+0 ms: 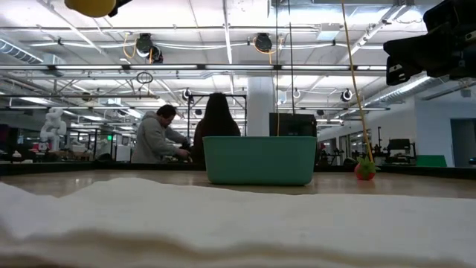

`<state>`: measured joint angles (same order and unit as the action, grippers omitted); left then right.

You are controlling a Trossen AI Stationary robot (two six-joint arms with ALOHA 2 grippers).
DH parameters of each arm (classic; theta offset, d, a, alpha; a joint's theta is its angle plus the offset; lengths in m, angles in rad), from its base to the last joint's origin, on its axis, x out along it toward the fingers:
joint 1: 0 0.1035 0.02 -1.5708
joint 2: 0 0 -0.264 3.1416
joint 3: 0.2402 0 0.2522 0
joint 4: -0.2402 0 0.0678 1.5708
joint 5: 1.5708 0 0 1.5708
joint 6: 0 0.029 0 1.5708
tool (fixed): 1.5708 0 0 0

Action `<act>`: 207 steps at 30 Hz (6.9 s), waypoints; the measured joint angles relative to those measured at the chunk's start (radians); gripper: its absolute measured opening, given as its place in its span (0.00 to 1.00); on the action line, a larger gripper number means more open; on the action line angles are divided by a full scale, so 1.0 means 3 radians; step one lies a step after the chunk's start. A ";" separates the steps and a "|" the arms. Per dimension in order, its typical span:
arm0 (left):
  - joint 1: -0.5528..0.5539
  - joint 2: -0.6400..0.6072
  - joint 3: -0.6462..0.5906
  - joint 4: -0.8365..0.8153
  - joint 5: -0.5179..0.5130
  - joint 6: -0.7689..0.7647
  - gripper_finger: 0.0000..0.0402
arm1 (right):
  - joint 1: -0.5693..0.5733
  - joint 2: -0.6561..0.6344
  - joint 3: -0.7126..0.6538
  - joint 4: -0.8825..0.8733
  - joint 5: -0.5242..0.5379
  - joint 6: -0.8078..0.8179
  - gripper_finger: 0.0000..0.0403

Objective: Pick and placing Produce into tupperware
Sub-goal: Put the yellow lemon into the blue bin

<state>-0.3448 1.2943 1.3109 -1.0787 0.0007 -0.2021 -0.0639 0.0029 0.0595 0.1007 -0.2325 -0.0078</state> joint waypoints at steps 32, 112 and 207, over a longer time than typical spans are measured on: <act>0.1225 -0.0288 -0.0006 -0.0140 0.0110 0.0282 0.53 | 0.0000 0.0000 -0.0001 -0.0001 -0.0001 -0.0024 0.00; 0.2026 0.2536 0.2307 -0.0097 0.1618 0.2089 0.53 | 0.0001 0.0095 -0.0001 0.0107 0.0089 -0.0104 0.00; 0.1525 0.3147 0.1781 0.0123 0.1121 0.2748 0.53 | 0.0001 0.0170 0.0000 0.0160 0.0085 -0.0103 0.00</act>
<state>0.1127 2.2383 1.8451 -1.0419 0.3370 0.6224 -0.0635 0.0540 0.0594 0.1487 -0.2070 -0.0387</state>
